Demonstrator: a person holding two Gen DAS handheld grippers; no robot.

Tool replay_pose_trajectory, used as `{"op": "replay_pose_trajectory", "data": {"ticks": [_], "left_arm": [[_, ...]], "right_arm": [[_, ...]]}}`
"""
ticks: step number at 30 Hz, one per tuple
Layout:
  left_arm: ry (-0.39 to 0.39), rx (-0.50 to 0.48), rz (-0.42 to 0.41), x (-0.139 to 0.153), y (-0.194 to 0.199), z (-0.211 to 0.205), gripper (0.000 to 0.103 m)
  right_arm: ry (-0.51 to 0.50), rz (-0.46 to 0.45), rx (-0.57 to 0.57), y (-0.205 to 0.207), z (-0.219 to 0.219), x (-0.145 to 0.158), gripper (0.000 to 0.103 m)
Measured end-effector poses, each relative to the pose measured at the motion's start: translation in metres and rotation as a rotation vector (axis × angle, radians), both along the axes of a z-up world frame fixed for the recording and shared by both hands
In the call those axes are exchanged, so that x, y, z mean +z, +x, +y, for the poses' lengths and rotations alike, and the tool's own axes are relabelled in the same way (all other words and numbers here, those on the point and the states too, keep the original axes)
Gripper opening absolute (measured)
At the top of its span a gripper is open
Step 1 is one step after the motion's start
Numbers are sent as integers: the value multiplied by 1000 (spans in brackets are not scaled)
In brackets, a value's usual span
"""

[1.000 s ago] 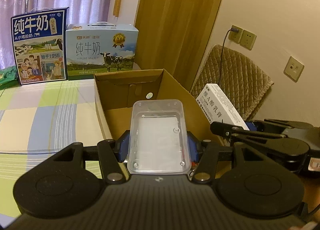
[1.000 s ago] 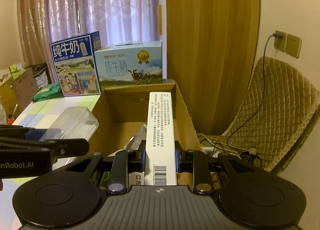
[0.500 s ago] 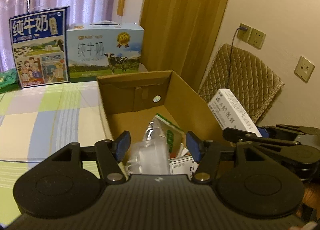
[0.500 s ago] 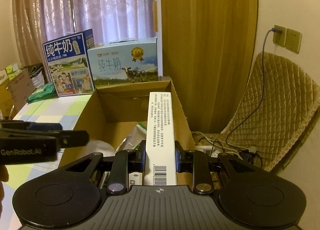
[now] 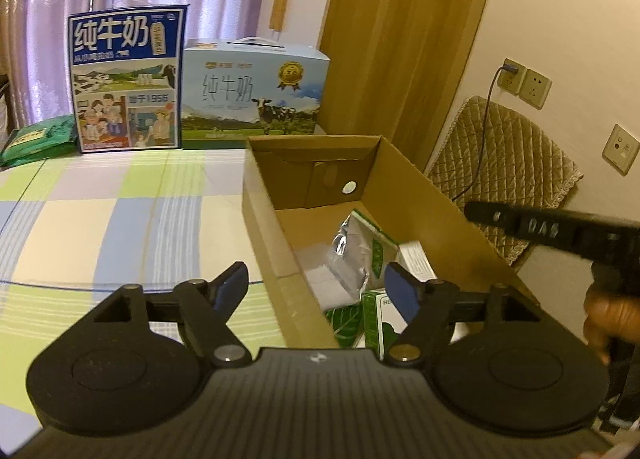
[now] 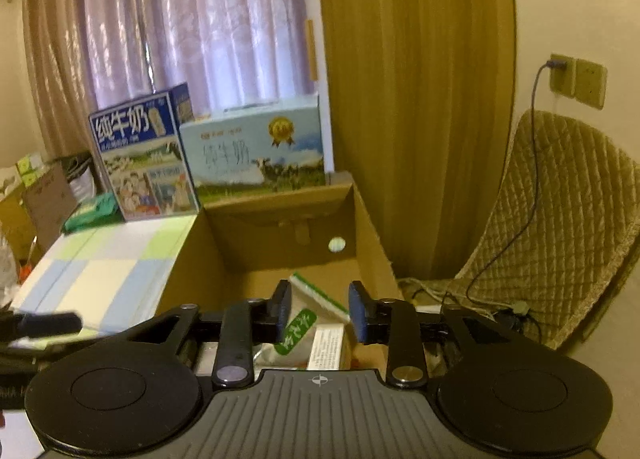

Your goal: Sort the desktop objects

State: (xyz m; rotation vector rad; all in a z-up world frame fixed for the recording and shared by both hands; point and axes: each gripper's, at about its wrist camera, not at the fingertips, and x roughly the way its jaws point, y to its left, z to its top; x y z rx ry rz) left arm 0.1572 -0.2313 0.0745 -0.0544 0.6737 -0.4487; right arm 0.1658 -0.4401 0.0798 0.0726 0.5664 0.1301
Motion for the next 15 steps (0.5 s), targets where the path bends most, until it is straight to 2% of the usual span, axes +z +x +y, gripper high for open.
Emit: {"op": "replay_pose_trajectory", "data": {"ticks": [4,7,9,12,14,15], "left_arm": [[-8,13,-6,1,-14,10,86],[-16,16,-4,2,-28,17,95],[-20,20,-5,3,-39,22,101],[-15,23,-4,5,-55,28,101],[-10,26,-1,7,-66,30,102],[-7,28,-3,8,-72,31,102]], "right_arm": [[16,1,-10,-15,-5,4,48],[28,5,-26,-35,-12,5,62],[45,11,-44,-51,-18,6,78],[58,27,-59,-76,-21,6,94],[52,41,-57,-91,-21,7,101],[47,48,-60,-101,-21,7,101]]}}
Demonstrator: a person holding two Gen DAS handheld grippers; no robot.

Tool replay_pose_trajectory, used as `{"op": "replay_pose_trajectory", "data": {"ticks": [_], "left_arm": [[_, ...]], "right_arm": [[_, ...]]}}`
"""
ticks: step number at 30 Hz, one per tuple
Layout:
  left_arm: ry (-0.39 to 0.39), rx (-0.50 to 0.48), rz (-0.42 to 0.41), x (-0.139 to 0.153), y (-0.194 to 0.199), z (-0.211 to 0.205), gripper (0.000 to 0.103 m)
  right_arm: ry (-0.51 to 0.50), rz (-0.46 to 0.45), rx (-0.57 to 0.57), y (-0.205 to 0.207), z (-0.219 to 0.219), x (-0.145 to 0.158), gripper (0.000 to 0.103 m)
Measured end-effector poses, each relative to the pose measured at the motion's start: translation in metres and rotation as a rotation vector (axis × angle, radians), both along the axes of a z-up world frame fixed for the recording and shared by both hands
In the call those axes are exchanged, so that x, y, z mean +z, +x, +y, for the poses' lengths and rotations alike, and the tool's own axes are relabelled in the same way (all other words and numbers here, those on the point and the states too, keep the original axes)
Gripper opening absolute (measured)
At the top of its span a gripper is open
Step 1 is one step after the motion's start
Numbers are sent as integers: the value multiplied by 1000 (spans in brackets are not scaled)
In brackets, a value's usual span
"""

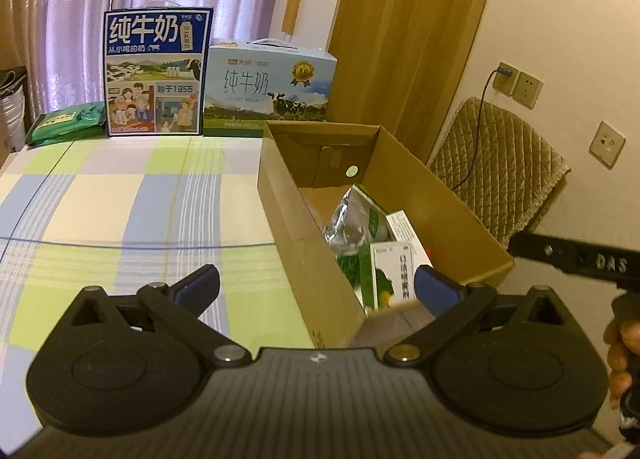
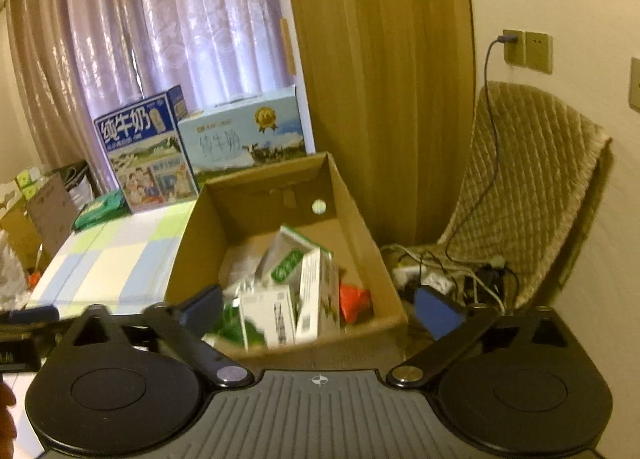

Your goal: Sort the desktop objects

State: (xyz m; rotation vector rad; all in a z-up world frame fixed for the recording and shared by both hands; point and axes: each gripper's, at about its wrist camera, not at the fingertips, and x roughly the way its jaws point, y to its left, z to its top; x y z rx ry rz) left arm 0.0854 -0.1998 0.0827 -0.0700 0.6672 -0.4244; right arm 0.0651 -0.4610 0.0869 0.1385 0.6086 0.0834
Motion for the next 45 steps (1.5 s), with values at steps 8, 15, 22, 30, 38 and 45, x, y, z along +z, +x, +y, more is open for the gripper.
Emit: {"op": "replay_pose_trajectory", "data": {"ticks": [8,15,22,30,38,45], "left_arm": [[9,-11,47,11,-42,4,102],[63,-17,86,17,-71,2,102],[77,-1,105,25,-87,-1,102],[82,4,101,30,-96,-4,102],[78,-16,118,28,-102,-10,102],[88,-6,108,28,-100,-11,102]], "right_arm": [[-55,72,-13,-56,8,1,101],[-54,94,-69,-97,8,7,101],[-64,105,-51,-118,17,19,101],[-79,86,-18,-129,27,31,101],[-83,89,-8,-131,30,32,101],[-87,97,-8,-132,29,29,101]]}}
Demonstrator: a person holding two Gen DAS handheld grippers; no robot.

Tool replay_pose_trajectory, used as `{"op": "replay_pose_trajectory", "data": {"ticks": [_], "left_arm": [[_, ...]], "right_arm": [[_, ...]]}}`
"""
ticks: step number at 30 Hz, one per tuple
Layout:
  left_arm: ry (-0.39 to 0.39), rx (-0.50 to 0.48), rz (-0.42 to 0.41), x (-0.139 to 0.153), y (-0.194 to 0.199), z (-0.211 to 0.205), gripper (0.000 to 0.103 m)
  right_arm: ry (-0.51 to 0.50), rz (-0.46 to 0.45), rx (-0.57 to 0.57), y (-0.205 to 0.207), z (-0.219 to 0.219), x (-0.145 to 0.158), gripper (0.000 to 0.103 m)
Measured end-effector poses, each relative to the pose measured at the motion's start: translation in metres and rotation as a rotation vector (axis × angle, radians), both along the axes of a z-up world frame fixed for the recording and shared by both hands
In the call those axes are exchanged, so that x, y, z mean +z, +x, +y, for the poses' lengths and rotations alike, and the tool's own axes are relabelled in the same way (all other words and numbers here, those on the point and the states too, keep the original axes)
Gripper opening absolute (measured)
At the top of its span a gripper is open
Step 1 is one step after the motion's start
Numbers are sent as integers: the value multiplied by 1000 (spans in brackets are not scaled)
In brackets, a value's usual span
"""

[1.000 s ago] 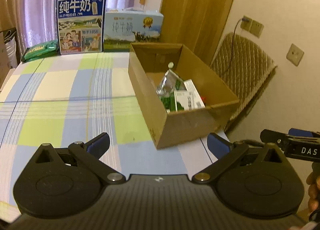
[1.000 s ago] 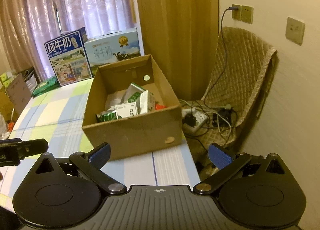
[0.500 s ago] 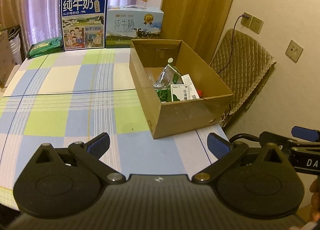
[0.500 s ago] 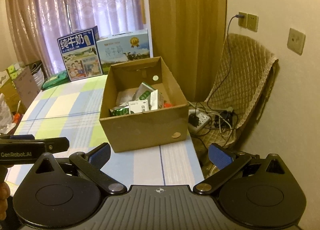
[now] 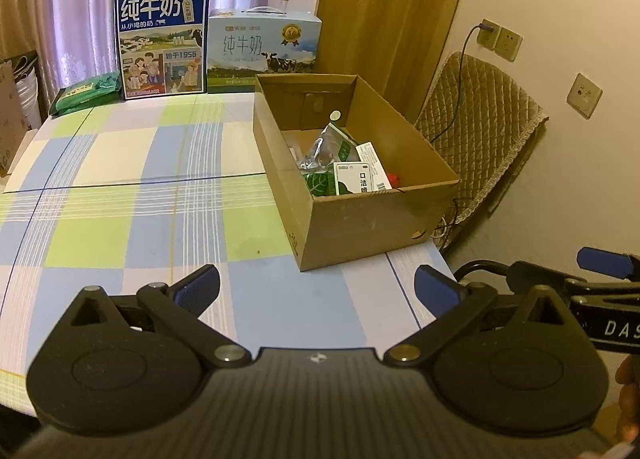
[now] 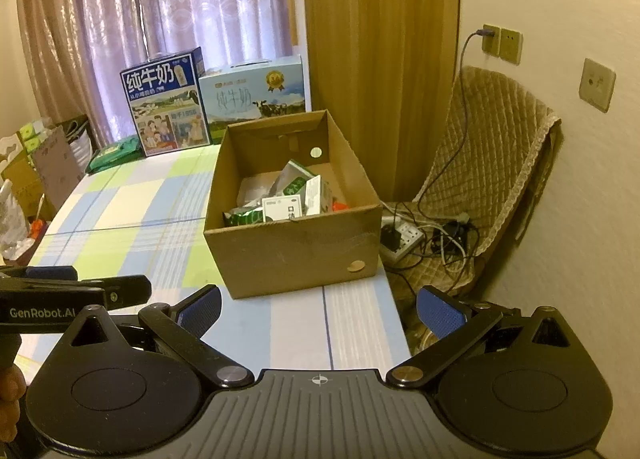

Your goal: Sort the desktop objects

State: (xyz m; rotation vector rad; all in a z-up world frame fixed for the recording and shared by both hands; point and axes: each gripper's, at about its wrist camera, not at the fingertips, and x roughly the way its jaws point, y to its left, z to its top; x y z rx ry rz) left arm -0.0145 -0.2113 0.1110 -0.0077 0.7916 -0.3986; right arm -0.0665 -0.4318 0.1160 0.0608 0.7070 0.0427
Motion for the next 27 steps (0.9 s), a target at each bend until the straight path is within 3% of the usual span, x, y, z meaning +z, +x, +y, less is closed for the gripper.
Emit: {"op": "replay_pose_trajectory", "data": {"ticks": [27], "left_arm": [[6,-7,-12,-2,3,-2,102]], "right_arm": [[5,10,3,4,1,-4,101]]}}
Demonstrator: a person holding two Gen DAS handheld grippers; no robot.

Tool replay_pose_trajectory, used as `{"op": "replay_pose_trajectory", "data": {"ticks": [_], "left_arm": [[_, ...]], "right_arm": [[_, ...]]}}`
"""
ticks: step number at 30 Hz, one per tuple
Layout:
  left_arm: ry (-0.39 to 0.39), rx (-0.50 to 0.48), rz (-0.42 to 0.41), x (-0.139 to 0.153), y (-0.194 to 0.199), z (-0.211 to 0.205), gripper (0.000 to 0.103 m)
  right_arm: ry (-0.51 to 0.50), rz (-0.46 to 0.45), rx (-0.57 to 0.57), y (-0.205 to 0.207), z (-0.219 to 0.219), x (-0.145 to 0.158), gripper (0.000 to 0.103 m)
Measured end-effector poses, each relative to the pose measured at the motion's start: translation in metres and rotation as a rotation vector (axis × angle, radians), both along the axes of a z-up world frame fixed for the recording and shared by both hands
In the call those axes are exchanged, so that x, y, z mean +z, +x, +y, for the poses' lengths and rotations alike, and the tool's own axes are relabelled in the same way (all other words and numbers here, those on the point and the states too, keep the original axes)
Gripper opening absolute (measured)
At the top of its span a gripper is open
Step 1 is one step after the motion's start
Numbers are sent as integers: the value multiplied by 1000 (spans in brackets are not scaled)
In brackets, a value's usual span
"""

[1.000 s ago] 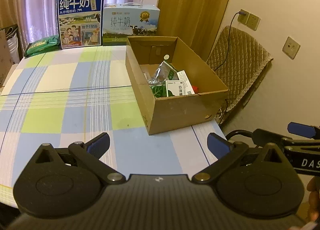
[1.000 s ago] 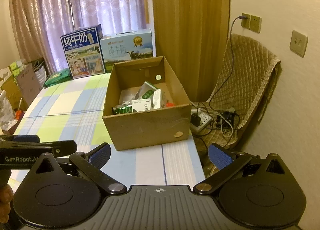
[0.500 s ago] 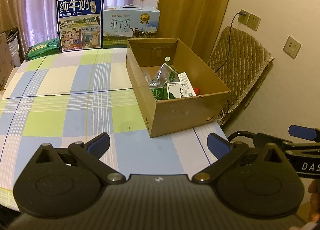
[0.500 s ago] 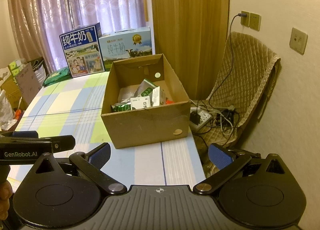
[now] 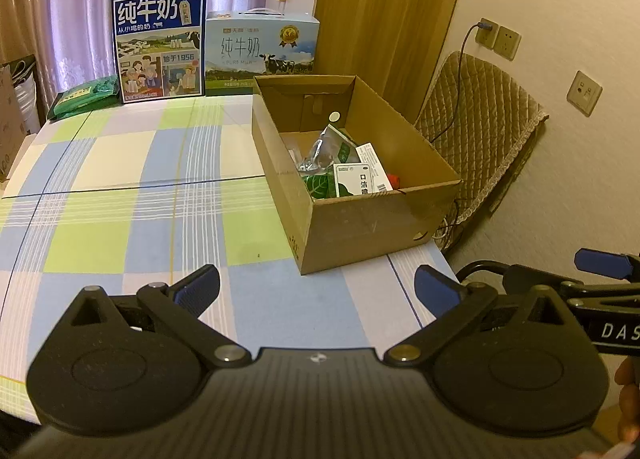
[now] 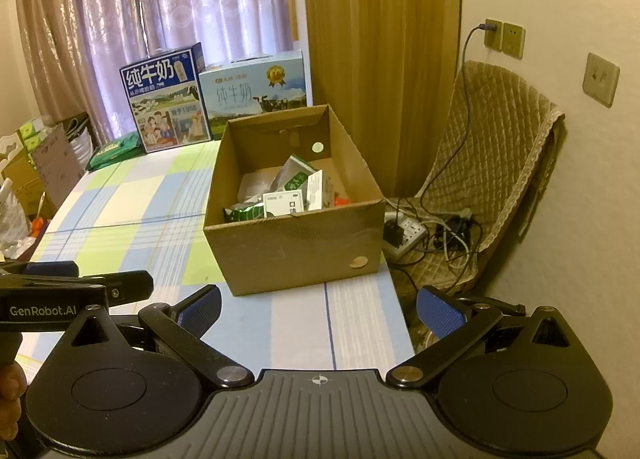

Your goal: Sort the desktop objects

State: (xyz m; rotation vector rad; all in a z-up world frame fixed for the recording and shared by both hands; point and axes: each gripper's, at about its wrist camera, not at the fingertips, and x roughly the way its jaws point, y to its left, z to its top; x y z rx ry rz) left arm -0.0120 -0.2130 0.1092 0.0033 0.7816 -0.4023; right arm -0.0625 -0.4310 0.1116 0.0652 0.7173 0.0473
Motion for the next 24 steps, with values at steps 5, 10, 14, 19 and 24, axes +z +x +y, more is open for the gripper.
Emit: {"op": "replay_pose_trajectory", "data": {"ticks": [5,10,14,19,24], "left_arm": [[0,0,2,-1,1,0,102],[1,-1,6,-4,2,1,102],[0,1,6,-5,3,1,102],[-5,3,-1,-6,3,4,102],[-12,-3,-12,-6,2,6,102]], "right_arm": [[1,4,-2,1,0,-2,101],[4,11,-2,2,-1,-4,101],[7,15,-1,2,0,-6,101],[5,20,0,3,2,-8,101],[5,24,6,3,5,-9,101]]}}
